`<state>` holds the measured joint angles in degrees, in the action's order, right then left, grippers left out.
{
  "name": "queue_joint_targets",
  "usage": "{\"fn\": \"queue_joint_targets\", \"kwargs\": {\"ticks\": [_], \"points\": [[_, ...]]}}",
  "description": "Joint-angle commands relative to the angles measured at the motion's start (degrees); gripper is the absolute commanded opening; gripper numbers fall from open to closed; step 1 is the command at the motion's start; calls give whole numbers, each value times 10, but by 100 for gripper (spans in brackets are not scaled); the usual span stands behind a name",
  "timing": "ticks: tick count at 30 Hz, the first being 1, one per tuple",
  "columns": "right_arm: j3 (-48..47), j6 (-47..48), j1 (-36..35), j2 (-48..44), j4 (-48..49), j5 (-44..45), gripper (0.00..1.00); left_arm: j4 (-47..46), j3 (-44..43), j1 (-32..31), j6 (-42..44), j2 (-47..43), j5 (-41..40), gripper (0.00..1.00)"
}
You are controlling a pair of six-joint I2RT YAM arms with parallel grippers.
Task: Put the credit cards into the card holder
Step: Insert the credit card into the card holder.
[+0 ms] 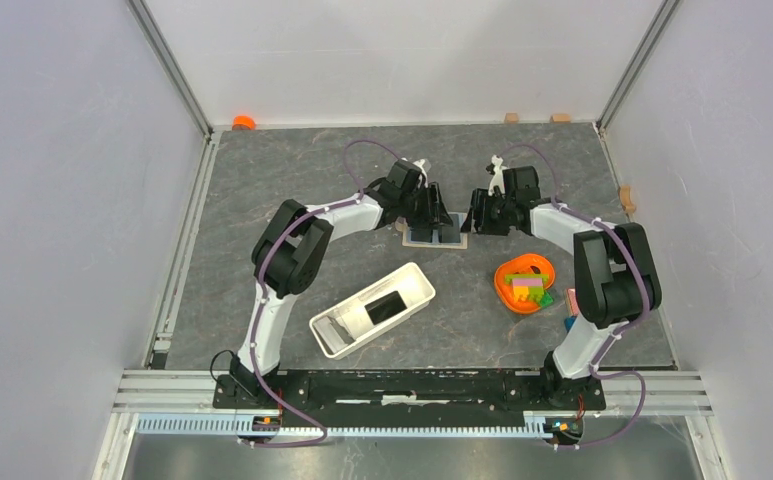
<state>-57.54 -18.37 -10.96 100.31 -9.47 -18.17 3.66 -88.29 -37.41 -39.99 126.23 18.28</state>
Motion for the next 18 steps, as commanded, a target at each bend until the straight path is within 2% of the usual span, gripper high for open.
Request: {"fn": "queue_joint_targets", "kwargs": {"ticks": [1, 10, 14, 18], "points": [[6, 7, 6, -32, 16, -1, 56, -48, -28, -10, -14, 15, 11, 55], [9, 10, 15, -42, 14, -1, 54, -58, -58, -26, -13, 40, 30, 55], [11, 7, 28, -42, 17, -12, 53, -41, -56, -25, 12, 17, 15, 57], [18, 6, 39, -46, 33, -35, 46, 9, -54, -23, 56, -18, -4, 61]]}}
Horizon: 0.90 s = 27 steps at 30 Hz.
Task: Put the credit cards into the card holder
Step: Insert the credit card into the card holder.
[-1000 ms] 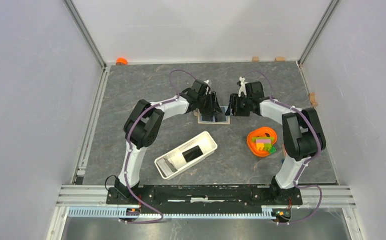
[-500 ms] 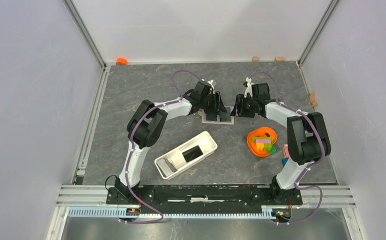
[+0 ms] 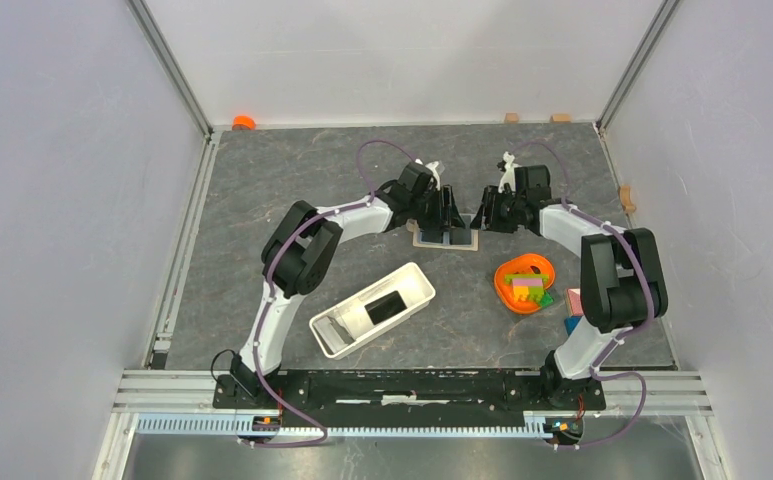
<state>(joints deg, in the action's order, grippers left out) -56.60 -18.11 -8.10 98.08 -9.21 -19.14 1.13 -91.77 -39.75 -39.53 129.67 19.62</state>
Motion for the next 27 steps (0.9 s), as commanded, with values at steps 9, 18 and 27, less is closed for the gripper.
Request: {"fn": "queue_joint_targets", "kwargs": {"ticks": [9, 18, 27], "points": [[1, 8, 12, -2, 43, -77, 28, 112, 6, 15, 115, -116, -121, 66], [-8, 8, 11, 34, 46, -94, 29, 159, 20, 54, 123, -112, -165, 66], [-14, 10, 5, 50, 40, -93, 27, 157, 30, 59, 119, -90, -145, 65]]}}
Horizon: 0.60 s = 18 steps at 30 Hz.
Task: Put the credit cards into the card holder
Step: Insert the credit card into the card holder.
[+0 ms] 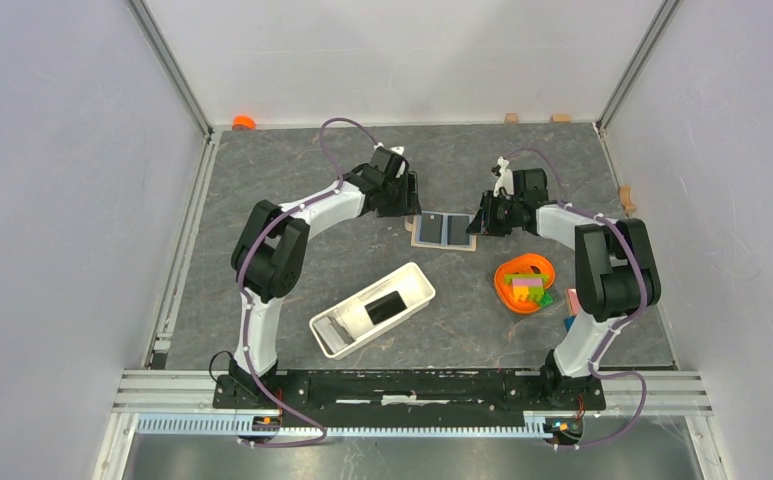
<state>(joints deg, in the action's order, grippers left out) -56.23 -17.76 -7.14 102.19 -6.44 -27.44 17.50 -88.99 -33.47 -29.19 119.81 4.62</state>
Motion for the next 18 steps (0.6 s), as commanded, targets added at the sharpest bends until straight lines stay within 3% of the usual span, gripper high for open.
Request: {"fn": "queue_joint_targets", "kwargs": {"ticks": [1, 18], "points": [[-18, 6, -4, 10, 13, -9, 26, -7, 2, -3, 14, 10, 6, 64], [-24, 6, -14, 23, 3, 17, 24, -21, 16, -3, 2, 25, 34, 50]]}}
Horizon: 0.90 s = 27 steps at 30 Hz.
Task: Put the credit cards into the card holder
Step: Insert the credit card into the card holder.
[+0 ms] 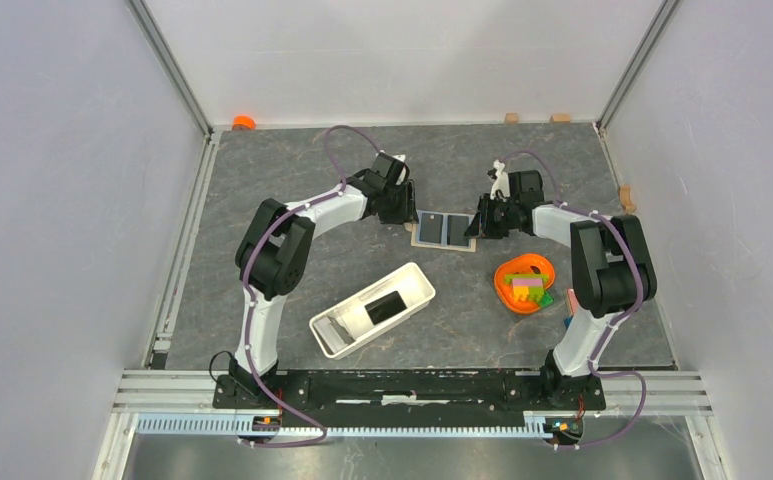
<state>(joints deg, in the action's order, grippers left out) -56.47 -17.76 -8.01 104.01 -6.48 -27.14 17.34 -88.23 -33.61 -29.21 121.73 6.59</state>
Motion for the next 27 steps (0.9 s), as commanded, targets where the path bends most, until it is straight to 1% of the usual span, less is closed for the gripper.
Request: {"fn": "queue_joint_targets", "kwargs": {"ticks": [1, 7, 21, 23, 27], "points": [[-21, 4, -5, 6, 5, 16, 24, -21, 9, -2, 2, 6, 16, 49], [-20, -8, -17, 22, 19, 4, 24, -25, 16, -3, -1, 9, 24, 42], [9, -82, -28, 14, 109, -53, 25, -36, 32, -3, -6, 6, 28, 33], [9, -79, -29, 10, 107, -47, 25, -36, 34, -3, -6, 4, 24, 31], [11, -57, -29, -15, 80, -2, 29, -31, 39, -2, -6, 0, 9, 28]]}}
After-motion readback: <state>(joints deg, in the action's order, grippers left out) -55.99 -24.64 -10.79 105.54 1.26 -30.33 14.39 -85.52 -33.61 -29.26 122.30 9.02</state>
